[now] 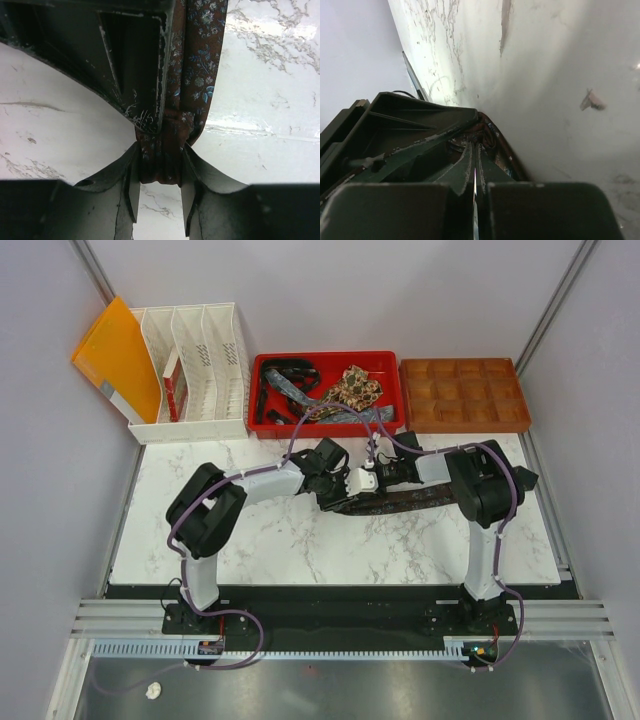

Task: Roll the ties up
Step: Roll the tie at the center of the board.

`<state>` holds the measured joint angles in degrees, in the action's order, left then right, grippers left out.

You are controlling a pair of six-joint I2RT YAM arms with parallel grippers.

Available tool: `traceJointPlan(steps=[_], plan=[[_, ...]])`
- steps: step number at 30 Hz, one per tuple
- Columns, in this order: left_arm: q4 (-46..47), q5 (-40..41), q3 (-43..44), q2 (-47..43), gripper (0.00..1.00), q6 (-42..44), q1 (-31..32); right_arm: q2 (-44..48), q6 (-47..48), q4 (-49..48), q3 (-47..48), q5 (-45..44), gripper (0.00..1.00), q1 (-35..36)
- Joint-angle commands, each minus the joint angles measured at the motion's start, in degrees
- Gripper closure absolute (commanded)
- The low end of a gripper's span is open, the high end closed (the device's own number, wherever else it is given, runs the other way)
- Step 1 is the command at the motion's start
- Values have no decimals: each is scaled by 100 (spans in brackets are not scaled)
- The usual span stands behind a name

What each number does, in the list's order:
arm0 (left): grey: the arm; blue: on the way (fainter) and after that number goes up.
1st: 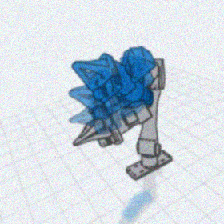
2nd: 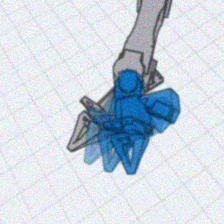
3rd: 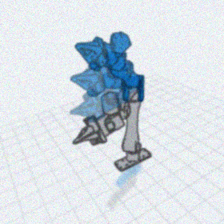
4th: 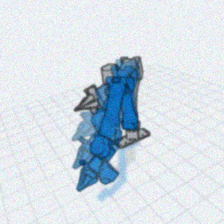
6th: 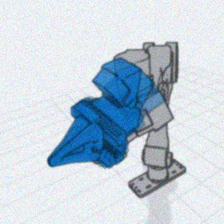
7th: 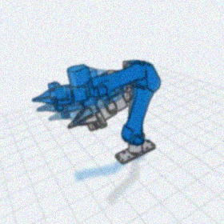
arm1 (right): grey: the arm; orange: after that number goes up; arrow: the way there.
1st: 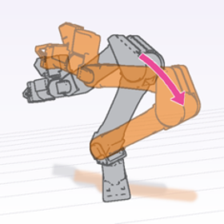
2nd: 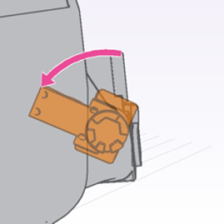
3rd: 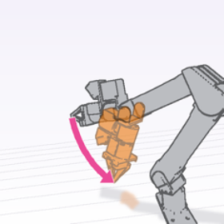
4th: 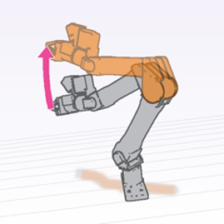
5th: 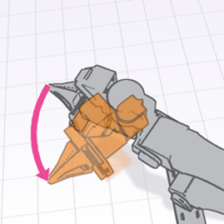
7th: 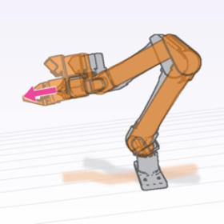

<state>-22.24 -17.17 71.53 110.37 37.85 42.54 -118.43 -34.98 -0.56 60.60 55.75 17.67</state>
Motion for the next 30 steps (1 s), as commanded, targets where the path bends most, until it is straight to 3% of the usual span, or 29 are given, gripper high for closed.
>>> traceJointPlan(steps=[1,5,11,17,20,23,30], plan=[[-96,-146,-324,-121,62,-331,-124,-478,914,803,74,-767,100,-97],[-254,-111,-210,46,71,-295,-124,-365,949,785,57,-741,100,-115],[61,-146,-454,-278,52,-620,-150,-382,1194,943,49,-881,100,-150],[159,-226,-395,-314,61,-673,-150,-417,1239,1014,136,-925,100,-167],[132,-243,-367,-322,53,-699,-150,-400,1257,1023,163,-987,100,-167],[176,-305,-447,-419,52,-656,-150,-435,1327,1058,163,-1022,100,-167],[-96,-103,-244,-95,83,-357,-54,-146,933,917,172,-548,96,-203]])
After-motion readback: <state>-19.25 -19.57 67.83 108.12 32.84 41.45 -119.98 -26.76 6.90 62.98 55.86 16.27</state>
